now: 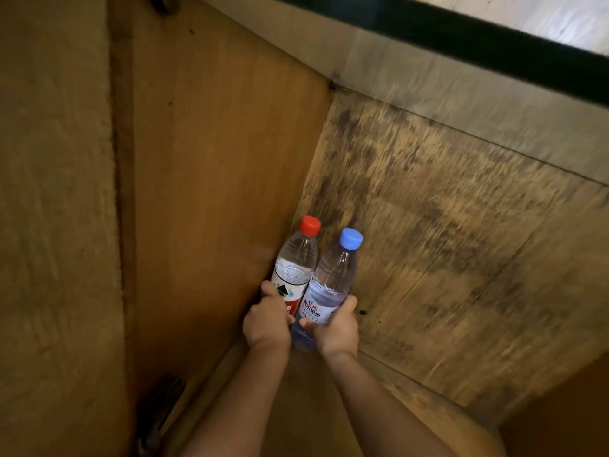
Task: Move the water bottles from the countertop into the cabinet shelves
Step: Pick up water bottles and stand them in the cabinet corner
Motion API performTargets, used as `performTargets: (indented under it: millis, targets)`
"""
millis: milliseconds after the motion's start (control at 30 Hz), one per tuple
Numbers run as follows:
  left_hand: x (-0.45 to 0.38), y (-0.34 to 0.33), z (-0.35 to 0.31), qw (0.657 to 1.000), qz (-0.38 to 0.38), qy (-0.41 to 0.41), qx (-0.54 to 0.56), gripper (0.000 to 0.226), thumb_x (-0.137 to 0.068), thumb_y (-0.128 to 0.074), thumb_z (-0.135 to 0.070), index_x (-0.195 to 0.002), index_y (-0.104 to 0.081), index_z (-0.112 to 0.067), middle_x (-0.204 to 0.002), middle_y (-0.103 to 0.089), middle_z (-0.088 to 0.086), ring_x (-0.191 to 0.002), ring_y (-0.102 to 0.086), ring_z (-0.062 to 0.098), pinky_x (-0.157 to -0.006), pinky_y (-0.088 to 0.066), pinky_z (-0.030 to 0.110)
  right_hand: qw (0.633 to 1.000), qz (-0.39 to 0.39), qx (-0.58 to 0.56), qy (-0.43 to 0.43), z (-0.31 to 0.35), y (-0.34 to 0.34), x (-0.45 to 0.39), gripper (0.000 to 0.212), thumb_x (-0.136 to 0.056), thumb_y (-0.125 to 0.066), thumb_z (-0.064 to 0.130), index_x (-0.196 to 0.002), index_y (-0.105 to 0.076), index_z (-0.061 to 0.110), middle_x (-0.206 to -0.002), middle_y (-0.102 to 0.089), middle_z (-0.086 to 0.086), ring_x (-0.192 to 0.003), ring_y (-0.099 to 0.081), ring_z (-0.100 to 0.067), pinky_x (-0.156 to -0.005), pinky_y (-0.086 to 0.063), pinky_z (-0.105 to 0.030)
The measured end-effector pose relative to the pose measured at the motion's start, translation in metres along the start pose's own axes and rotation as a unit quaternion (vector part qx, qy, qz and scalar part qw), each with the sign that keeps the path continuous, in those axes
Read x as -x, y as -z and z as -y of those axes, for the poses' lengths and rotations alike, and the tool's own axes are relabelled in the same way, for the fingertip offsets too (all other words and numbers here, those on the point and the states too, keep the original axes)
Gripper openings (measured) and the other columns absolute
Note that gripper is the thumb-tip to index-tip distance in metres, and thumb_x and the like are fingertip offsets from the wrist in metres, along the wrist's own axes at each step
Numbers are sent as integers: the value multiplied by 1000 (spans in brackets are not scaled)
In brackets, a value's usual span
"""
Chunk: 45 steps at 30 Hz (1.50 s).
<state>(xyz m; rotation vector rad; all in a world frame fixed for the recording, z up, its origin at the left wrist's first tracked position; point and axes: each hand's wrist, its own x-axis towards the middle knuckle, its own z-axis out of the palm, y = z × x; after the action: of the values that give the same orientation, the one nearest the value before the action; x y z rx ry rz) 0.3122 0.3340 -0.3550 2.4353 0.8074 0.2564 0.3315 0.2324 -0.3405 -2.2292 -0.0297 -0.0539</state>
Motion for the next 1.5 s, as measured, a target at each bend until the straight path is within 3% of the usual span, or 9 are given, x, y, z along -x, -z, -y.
performTargets:
  millis: [167,367,533,633,733,933,1100,1333,1500]
  targets:
    - [6,-1,0,999,13,14,32,56,-87,-59,-36,-123,-25,-10,-124,-57,11,-112,-59,29,-84,-48,35,1000,-6,-2,-22,-2,-6,-1,59,-65,-81,19,-98,-31,20,-119,-57,-8,-103,-59,-27,-87,-50,-42]
    - [24,5,-2,975,94,83,185,78,-85,-61,-31,-142,-12,-10,-137,-37,19,-120,-48,37,-94,-41,41,994,28,-85,-56,2,-6,2,63,-66,-80,8,-108,-33,17,-123,-53,-10,-106,-55,-23,-82,-51,-34]
    - [44,21,3,942,135,109,289,81,-86,-64,-24,-144,-12,-2,-137,-46,20,-123,-49,33,-96,-39,33,973,93,-185,-104,-1,11,25,91,-69,-77,1,-139,-19,9,-143,-30,-13,-130,-37,-25,-107,-34,-32]
    - [66,30,13,955,164,79,236,64,-87,-61,-16,-141,-28,-5,-134,-50,17,-122,-50,29,-95,-38,29,963,138,-193,-131,-9,28,59,79,-75,-72,1,-137,-24,14,-134,-40,-6,-117,-46,-18,-88,-45,-19]
    - [100,35,24,958,192,53,208,48,-85,-58,-5,-131,-44,-3,-127,-57,17,-119,-54,27,-98,-38,28,945,158,-221,-181,-15,51,99,45,-84,-60,-1,-124,-43,11,-92,-57,3,-72,-53,-5,-52,-43,-12]
    - [194,42,47,941,265,-25,211,30,-84,-53,1,-111,-59,-11,-104,-67,16,-96,-64,34,-87,-51,43,946,143,-219,-190,-41,91,203,27,-86,-44,-11,-99,-52,11,-74,-60,-2,-46,-54,3,-48,-41,-13]
    - [284,57,59,932,316,-124,128,21,-88,-52,-13,-93,-62,-31,-65,-63,-13,-66,-60,11,-69,-53,36,946,110,-231,-199,-77,133,298,26,-88,-44,-8,-92,-58,14,-68,-61,-2,-46,-54,1,-47,-40,-14]
    - [419,61,82,882,427,-187,66,19,-93,-51,-17,-93,-62,-33,-69,-61,-12,-66,-59,3,-60,-46,20,958,6,-187,-217,-148,204,451,34,-85,-53,-5,-84,-63,27,-63,-62,8,-58,-57,-2,-58,-46,-20]
    - [504,45,101,815,540,-209,3,17,-94,-49,-10,-97,-62,-21,-75,-58,-6,-68,-55,6,-58,-40,13,940,-57,-149,-301,-209,236,579,35,-84,-53,-2,-83,-61,31,-76,-61,15,-74,-58,-2,-73,-47,-25]
